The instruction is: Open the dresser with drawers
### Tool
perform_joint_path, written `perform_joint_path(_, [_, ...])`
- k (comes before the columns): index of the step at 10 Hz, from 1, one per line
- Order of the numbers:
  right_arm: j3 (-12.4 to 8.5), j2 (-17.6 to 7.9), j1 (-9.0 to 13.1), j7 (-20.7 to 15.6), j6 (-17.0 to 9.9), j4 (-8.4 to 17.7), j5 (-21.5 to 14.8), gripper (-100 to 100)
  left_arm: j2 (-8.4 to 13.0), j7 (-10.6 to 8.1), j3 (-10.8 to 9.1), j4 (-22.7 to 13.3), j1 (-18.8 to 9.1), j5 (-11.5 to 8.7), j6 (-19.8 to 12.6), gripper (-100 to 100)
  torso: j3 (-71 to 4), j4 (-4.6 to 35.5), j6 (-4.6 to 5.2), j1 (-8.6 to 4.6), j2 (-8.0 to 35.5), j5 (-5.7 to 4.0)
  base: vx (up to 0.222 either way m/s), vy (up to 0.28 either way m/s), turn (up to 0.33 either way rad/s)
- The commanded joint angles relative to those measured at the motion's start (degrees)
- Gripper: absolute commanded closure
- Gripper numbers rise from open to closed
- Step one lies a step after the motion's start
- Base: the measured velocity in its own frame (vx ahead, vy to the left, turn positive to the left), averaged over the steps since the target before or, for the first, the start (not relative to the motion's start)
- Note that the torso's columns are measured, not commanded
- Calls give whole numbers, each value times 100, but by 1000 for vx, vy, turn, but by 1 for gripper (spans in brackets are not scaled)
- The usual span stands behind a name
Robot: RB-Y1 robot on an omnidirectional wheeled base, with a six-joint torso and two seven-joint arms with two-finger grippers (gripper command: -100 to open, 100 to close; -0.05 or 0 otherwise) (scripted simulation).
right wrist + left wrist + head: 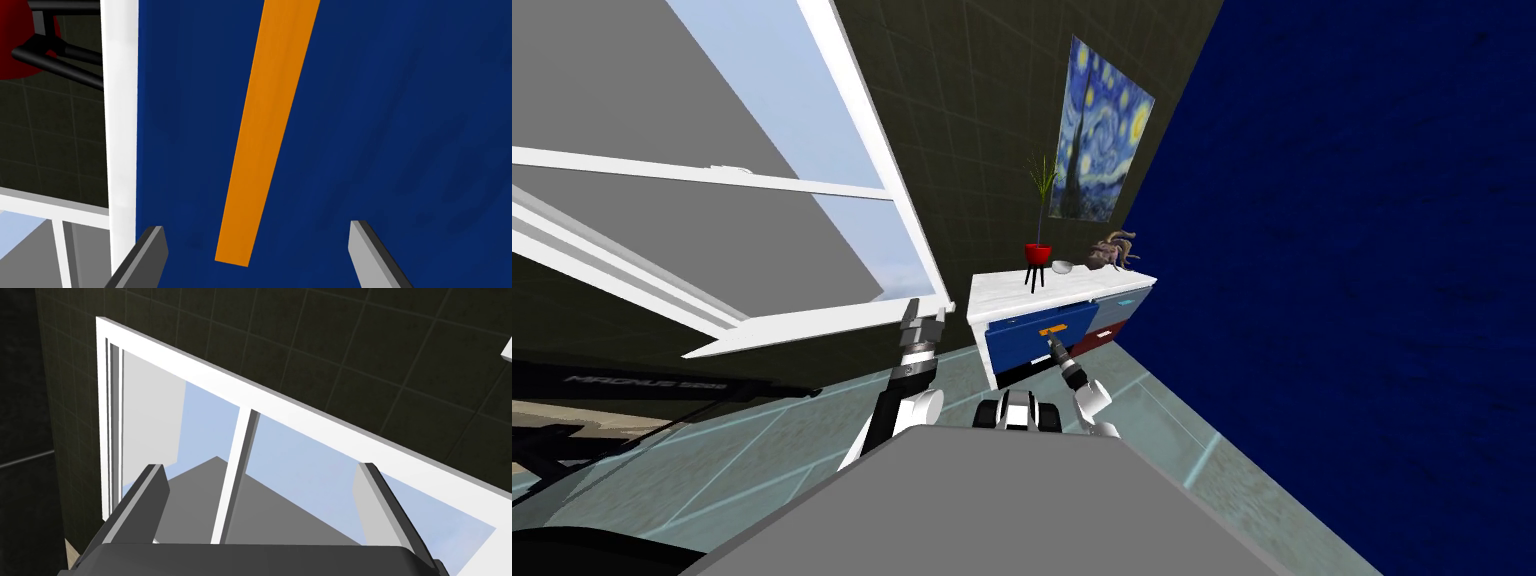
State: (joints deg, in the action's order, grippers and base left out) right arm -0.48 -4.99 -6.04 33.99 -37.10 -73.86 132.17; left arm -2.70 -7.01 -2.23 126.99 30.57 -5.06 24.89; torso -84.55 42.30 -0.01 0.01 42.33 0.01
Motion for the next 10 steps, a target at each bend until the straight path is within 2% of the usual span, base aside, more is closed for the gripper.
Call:
perform_joint_path(1, [7,253,-32,1,2,-26,-7,-100,0,0,0,0,-1,0,0,0,12,5,1,-13,20,-4,11,-2,0])
perform_joint_path(2, [6,387,-34,-2,-1,-23,-7,-100,0,0,0,0,-2,0,0,0,17,8,1,-15,27,-5,-7,-7,-1])
perform_joint_path(3, [23,301,-84,18,9,-89,-14,-100,0,0,0,-1,-2,0,0,0,12,6,1,-9,18,-3,0,0,0])
perform_joint_path(4, [45,300,17,124,182,-152,-59,-100,0,0,0,0,-2,0,0,0,3,1,1,-3,2,-1,45,19,45])
perform_joint_path(5, [29,296,-43,66,75,-125,-33,-100,0,0,0,0,-1,0,0,0,-12,-5,-1,7,-22,1,29,12,13])
perform_joint_path(6, [30,295,-36,81,95,-130,-36,100,0,0,0,0,-1,0,0,0,-10,-6,2,2,-15,0,0,0,0])
perform_joint_path(10, [79,197,-56,182,135,-241,-20,100,1,0,0,-1,-4,0,-1,0,21,7,11,-18,32,-3,-138,-49,-8])
